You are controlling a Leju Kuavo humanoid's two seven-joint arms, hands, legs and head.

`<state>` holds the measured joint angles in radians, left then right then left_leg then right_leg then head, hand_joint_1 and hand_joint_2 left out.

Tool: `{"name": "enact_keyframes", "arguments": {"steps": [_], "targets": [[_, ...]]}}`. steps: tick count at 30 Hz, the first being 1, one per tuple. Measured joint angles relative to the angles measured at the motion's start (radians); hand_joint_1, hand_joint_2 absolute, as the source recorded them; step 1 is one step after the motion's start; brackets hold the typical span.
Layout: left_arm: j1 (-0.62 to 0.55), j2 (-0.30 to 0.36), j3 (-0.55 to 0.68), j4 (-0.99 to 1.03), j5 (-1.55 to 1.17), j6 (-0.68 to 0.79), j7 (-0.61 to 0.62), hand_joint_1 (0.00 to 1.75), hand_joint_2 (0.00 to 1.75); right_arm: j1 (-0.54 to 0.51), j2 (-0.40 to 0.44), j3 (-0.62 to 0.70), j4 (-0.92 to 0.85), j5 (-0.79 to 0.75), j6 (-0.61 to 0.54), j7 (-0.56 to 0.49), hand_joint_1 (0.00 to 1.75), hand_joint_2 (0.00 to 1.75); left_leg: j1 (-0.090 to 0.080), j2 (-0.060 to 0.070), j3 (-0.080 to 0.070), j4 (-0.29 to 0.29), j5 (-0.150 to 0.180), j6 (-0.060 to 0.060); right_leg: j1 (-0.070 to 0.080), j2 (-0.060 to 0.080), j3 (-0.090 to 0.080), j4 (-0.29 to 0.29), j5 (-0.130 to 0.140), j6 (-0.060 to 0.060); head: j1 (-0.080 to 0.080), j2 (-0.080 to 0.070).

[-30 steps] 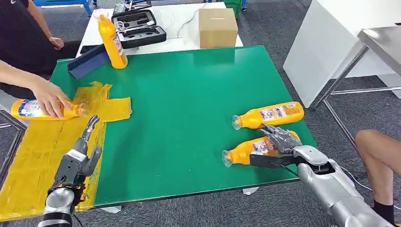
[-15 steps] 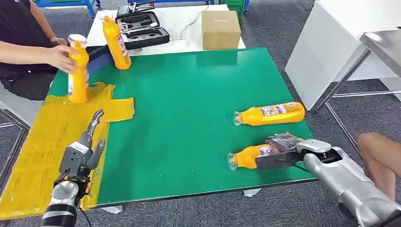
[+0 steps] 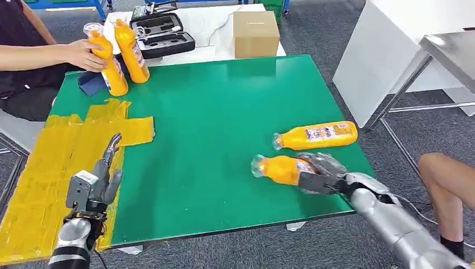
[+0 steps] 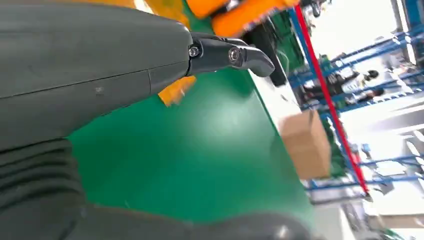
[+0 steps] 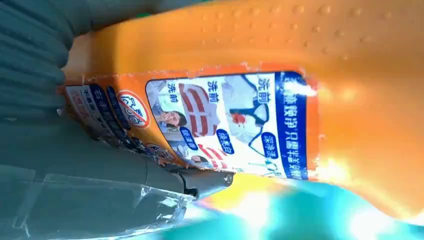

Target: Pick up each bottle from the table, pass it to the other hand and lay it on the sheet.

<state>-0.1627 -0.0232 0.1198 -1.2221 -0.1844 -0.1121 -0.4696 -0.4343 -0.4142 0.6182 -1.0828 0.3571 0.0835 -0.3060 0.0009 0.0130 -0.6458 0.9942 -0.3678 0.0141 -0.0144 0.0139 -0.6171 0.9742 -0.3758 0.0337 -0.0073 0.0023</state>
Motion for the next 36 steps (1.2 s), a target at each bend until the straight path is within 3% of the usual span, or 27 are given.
{"name": "enact_keyframes", "arguments": {"steps": [7,16,29,36], "targets": [[0.030,-0.044,-0.044,-0.083,0.112,-0.082,0.019,0.00,1.75,-0.043,0.191,-0.132,-0.106,-0.026,0.053,0.034,1.75,1.75,0.003,-0.009,-0.013,0.000,0.009,-0.002,0.002,-0.007,-0.011,0.003,0.001,0.000,0.001,0.000],[-0.005,-0.108,-0.201,-0.142,0.184,-0.087,0.039,0.00,1.75,-0.169,0.436,-0.103,-0.044,-0.026,0.057,0.084,1.75,1.75,0.003,-0.008,-0.014,0.000,0.009,-0.002,0.001,-0.007,-0.012,0.003,0.001,0.000,0.002,0.000],[-0.072,-0.141,-0.276,-0.127,0.234,-0.081,0.032,0.00,1.75,-0.259,0.626,-0.015,0.178,-0.041,0.039,0.100,1.75,1.75,0.003,-0.007,-0.015,0.000,0.009,-0.002,0.001,-0.007,-0.013,0.003,0.001,0.000,0.002,0.000],[-0.077,-0.142,-0.277,-0.120,0.242,-0.078,0.028,0.00,1.75,-0.273,0.651,-0.008,0.215,-0.039,0.034,0.100,1.75,1.75,0.003,-0.007,-0.015,0.000,0.009,-0.002,0.001,-0.007,-0.013,0.003,0.001,0.000,0.002,0.000]]}}
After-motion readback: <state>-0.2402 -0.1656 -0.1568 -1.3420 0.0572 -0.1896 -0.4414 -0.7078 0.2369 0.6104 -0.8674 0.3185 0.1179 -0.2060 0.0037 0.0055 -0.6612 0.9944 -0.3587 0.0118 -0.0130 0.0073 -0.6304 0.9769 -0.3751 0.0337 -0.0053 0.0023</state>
